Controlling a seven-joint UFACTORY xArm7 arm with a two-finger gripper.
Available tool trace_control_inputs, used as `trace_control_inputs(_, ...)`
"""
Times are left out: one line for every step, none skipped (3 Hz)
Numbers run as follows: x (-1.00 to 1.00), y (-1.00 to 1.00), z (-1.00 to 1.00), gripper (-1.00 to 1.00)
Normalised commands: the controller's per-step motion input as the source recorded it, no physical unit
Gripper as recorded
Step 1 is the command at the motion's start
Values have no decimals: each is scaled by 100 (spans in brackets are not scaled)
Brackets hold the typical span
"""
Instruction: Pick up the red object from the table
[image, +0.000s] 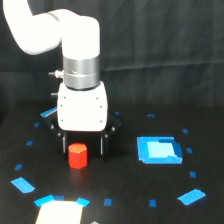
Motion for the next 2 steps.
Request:
trace_control_inputs(-12,-23,-65,-100)
trace_control_inputs(-10,25,-40,-99)
